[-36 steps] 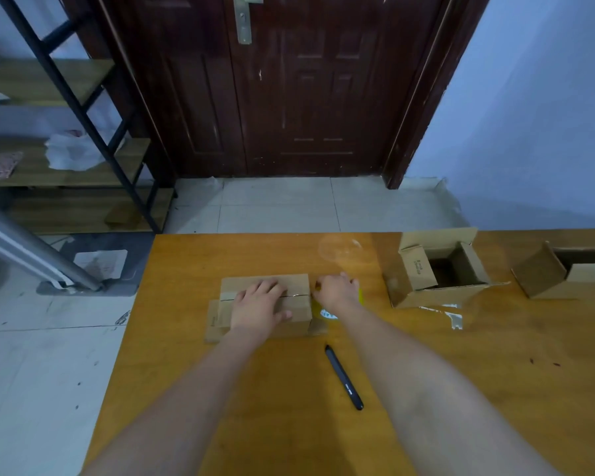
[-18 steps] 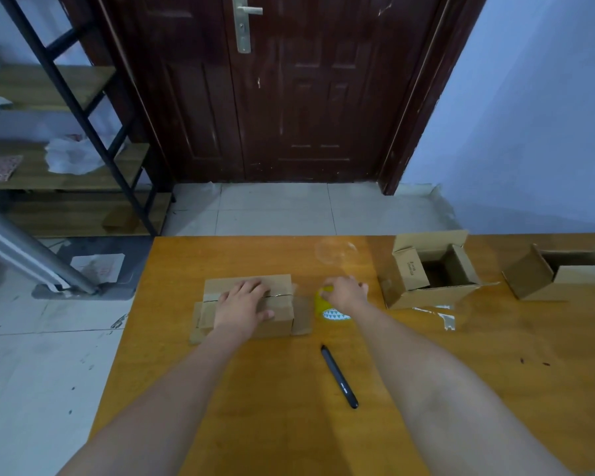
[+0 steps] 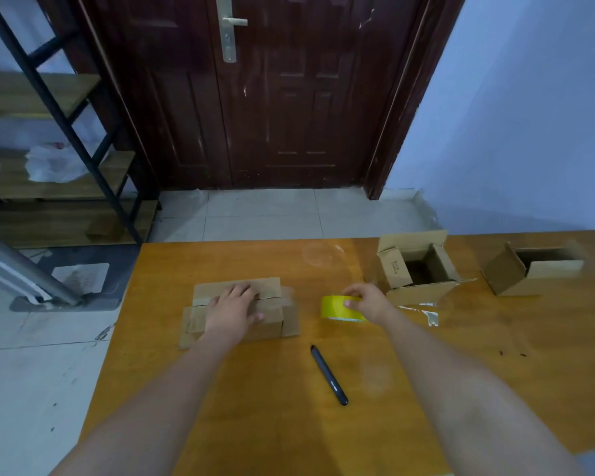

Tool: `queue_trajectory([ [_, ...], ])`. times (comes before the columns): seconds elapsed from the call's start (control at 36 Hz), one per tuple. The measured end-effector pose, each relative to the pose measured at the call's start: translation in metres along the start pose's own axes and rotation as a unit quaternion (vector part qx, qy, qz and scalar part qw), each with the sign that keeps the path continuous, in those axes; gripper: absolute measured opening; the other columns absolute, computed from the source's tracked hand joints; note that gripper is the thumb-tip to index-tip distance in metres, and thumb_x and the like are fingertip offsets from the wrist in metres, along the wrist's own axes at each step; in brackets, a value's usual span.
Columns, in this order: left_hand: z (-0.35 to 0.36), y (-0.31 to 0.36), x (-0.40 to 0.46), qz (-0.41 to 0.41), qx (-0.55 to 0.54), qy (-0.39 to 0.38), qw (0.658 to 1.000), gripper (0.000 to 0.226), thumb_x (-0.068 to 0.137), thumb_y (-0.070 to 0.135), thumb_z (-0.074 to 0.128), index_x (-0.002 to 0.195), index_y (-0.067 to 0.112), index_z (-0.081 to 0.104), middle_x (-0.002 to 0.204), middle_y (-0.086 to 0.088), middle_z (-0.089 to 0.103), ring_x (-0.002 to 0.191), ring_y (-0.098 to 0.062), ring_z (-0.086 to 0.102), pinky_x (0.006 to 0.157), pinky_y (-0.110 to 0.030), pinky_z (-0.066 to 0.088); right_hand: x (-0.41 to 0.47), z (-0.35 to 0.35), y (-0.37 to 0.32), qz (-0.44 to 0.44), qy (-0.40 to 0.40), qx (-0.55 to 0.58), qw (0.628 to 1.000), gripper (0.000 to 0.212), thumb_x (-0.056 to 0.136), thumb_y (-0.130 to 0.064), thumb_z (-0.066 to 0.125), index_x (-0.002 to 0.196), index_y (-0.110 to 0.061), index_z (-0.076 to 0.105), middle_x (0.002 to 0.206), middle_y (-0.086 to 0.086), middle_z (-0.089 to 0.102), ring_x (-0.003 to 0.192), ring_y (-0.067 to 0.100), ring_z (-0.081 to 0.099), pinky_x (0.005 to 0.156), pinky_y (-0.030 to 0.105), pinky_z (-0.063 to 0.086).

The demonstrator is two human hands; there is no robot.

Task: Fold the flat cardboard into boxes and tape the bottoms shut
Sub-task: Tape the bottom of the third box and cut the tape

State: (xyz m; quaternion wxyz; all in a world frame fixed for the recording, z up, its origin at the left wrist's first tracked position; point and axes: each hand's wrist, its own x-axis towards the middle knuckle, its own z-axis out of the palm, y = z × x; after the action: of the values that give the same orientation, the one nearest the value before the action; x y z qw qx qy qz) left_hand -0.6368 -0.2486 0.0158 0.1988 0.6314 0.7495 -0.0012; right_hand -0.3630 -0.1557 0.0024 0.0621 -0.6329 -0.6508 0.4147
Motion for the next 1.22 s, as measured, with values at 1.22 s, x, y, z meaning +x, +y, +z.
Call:
queue_trajectory([
  [1.22,-0.008,-0.053,-0.021,-0.175,-0.146,0.174,0.958,0.039,0.091,0.022,0.055,0.128,0.012,0.048,0.135,-0.009,0.038,0.125,-0.028,0.035,0.101,-0.039,0.037,-0.011,0.106,-0.125,-0.078,0.1,-0.05,0.991,0.017,0.091,-0.009,0.049,0.098,-0.004,0.064,0.113,0.014,0.055,0.105,0.032,0.055,0.091,0.036,0.047],
])
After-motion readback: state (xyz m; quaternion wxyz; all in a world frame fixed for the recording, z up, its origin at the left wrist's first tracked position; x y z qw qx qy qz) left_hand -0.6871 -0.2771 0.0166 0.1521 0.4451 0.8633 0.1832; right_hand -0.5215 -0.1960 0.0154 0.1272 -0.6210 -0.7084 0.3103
